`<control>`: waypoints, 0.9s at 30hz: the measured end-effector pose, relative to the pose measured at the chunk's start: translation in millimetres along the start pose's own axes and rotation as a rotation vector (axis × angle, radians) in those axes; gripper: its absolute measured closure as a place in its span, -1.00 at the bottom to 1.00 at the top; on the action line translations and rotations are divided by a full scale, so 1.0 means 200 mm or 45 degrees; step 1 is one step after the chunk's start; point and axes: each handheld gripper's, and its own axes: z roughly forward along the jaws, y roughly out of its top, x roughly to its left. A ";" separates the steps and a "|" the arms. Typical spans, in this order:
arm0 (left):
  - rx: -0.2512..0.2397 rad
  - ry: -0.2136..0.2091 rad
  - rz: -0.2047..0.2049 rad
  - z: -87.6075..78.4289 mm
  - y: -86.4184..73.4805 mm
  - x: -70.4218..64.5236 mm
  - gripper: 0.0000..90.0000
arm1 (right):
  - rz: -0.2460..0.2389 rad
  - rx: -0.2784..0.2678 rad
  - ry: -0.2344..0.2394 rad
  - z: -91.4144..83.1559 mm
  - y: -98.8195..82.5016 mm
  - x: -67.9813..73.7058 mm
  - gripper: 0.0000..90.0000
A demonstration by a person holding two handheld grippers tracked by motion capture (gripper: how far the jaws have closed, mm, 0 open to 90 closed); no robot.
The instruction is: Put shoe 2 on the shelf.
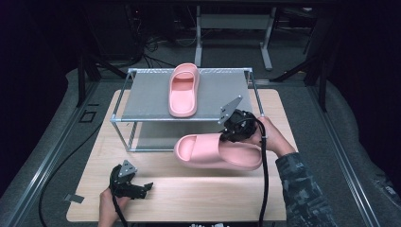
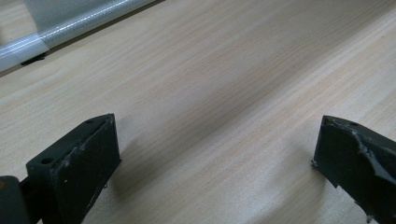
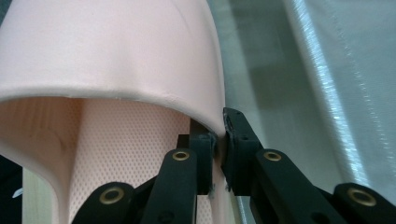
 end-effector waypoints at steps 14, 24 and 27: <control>0.001 0.000 0.000 0.00 0.00 0.00 -1.00 | 0.070 -0.026 -0.070 -0.21 0.02 -0.10 0.86; -0.001 0.001 0.001 0.00 0.00 0.00 -1.00 | 0.226 0.013 -0.176 -0.30 0.02 -0.22 0.86; -0.001 0.001 0.001 0.00 0.00 0.00 -1.00 | 0.312 0.022 -0.221 -0.31 0.01 -0.28 0.86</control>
